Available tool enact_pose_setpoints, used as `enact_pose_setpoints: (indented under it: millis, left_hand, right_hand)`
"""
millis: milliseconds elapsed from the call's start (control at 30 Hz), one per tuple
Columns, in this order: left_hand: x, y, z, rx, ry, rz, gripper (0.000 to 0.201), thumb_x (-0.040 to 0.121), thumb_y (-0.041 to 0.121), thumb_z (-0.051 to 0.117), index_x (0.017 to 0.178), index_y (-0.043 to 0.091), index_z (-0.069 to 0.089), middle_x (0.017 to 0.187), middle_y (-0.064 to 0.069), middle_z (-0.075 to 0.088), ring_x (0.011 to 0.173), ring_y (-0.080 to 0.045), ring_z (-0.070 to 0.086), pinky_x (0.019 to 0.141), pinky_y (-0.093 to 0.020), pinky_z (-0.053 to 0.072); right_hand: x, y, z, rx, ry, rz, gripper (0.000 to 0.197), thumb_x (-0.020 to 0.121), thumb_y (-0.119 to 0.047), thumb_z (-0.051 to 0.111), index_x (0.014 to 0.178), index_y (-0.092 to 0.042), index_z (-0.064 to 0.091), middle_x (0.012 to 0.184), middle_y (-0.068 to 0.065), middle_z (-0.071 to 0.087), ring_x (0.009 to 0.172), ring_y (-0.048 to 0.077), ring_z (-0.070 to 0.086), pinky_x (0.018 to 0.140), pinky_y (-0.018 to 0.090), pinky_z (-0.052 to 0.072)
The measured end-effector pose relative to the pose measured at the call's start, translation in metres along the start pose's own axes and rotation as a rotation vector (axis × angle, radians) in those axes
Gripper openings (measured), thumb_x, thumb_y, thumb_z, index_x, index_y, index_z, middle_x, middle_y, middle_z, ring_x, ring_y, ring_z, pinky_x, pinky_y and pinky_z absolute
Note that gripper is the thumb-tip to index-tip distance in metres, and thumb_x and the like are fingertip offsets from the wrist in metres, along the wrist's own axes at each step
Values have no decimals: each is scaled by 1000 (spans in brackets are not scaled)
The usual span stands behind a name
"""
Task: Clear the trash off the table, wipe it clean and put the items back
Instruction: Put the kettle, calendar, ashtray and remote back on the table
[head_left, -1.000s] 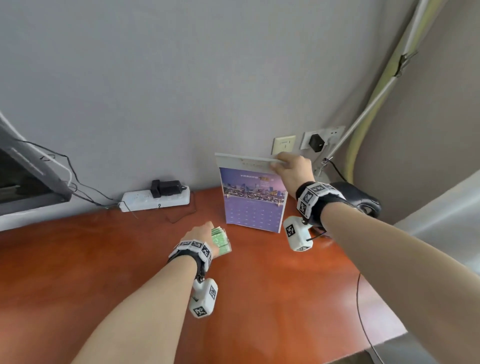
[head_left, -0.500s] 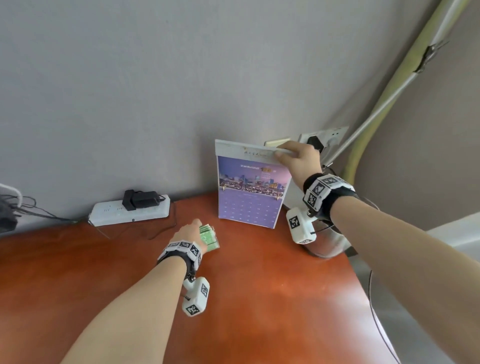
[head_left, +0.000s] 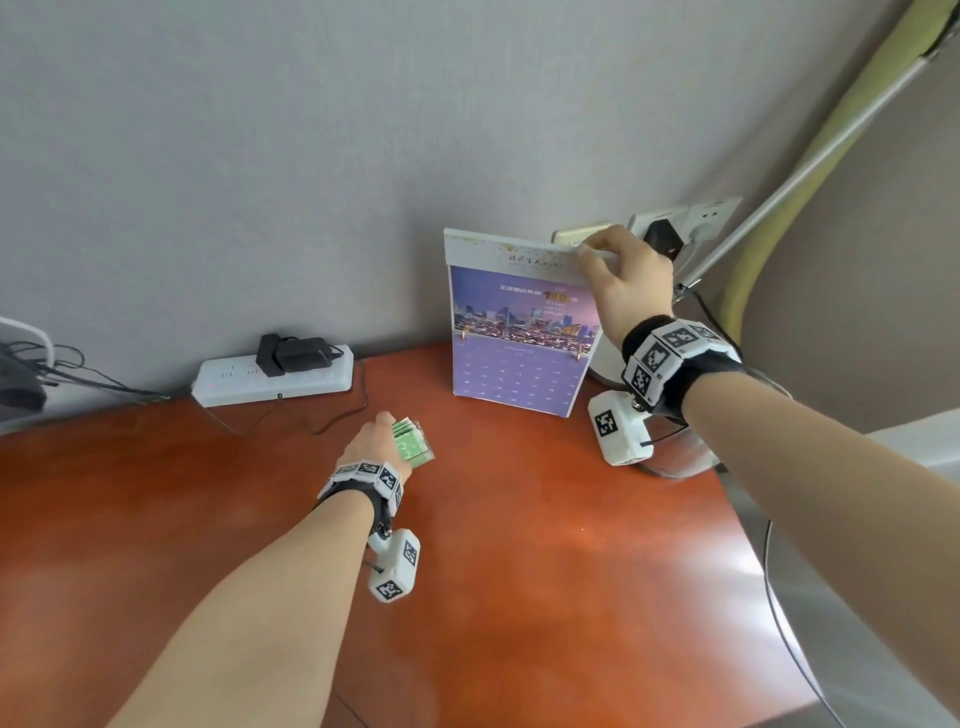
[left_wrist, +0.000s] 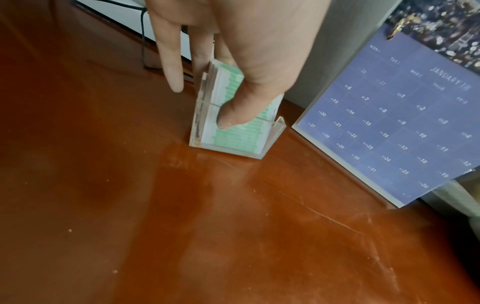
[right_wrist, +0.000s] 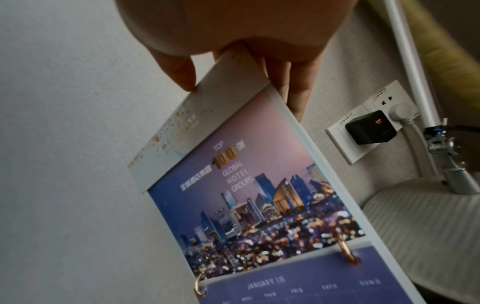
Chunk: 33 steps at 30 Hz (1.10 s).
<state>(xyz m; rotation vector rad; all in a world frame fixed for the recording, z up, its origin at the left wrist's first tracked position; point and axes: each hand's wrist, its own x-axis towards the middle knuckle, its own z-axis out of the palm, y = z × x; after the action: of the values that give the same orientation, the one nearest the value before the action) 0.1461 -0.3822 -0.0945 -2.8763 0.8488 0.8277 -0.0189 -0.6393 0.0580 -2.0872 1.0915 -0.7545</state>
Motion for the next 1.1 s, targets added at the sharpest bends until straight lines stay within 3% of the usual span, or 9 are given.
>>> enact_pose_setpoints:
  millis: [100, 233, 333, 433, 567, 700, 867, 967, 1100]
  left_hand:
    - [-2, -3, -1, 47, 16, -6, 66, 73, 29, 81, 126, 21, 42, 113, -4, 59, 109, -26, 60, 88, -43, 51]
    - [-9, 1, -10, -27, 115, 33, 86, 66, 37, 84, 138, 24, 39, 131, -5, 51, 125, -25, 49, 103, -42, 43]
    - [-7, 18, -24, -297, 177, 83, 81, 73, 25, 78, 143, 20, 39, 143, -7, 46, 128, -26, 50, 105, -38, 42]
    - [-1, 42, -34, -590, 77, 99, 86, 77, 12, 73, 151, 19, 30, 152, -9, 40, 134, -27, 45, 106, -36, 38]
    - [2, 64, -41, -670, -120, 131, 104, 78, 8, 69, 158, 29, 6, 162, -9, 25, 145, -28, 33, 109, -39, 34]
    - [5, 74, -43, -648, -181, 174, 110, 78, 4, 69, 158, 34, 0, 164, -6, 21, 146, -27, 31, 107, -37, 34]
    - [9, 82, -40, -676, -180, 166, 109, 77, 2, 70, 158, 32, 3, 161, -5, 28, 143, -26, 35, 109, -40, 37]
    - [13, 84, -40, -687, -176, 166, 108, 77, 2, 70, 158, 31, 5, 159, -6, 31, 142, -26, 37, 109, -42, 38]
    - [15, 88, -37, -751, -145, 159, 99, 76, -3, 67, 155, 27, 16, 149, -5, 41, 131, -26, 45, 92, -34, 39]
  right_hand:
    - [-5, -1, 2, 44, 35, 36, 48, 89, -47, 51, 130, -23, 51, 120, 7, 63, 108, 24, 59, 91, 37, 49]
    - [-30, 0, 9, 189, 131, 127, 75, 92, -42, 52, 155, -17, 19, 157, 10, 32, 140, 22, 35, 110, 31, 29]
    - [-63, 12, 29, 273, 151, 294, 74, 96, -39, 48, 157, -17, 14, 162, 5, 22, 147, 22, 26, 117, 35, 23]
    - [-96, 32, 51, 260, 6, 489, 64, 101, -29, 45, 157, -16, 17, 161, 6, 27, 144, 25, 32, 116, 34, 25]
    - [-120, 62, 70, 147, -251, 571, 83, 83, -15, 50, 157, -28, 14, 151, 9, 44, 122, 35, 54, 94, 38, 48]
    - [-119, 69, 70, 88, -375, 559, 95, 81, -7, 51, 158, -33, 2, 156, 3, 36, 89, 29, 63, 58, 25, 43]
    - [-114, 71, 70, 122, -354, 581, 95, 82, -5, 52, 158, -35, 2, 149, 5, 45, 81, 25, 61, 53, 25, 42]
    - [-112, 75, 72, 123, -307, 576, 95, 79, -5, 52, 158, -32, 7, 154, 3, 39, 108, 32, 61, 72, 30, 49]
    - [-108, 79, 78, 130, -250, 545, 90, 76, -3, 53, 157, -25, 18, 155, 4, 36, 129, 31, 49, 99, 36, 46]
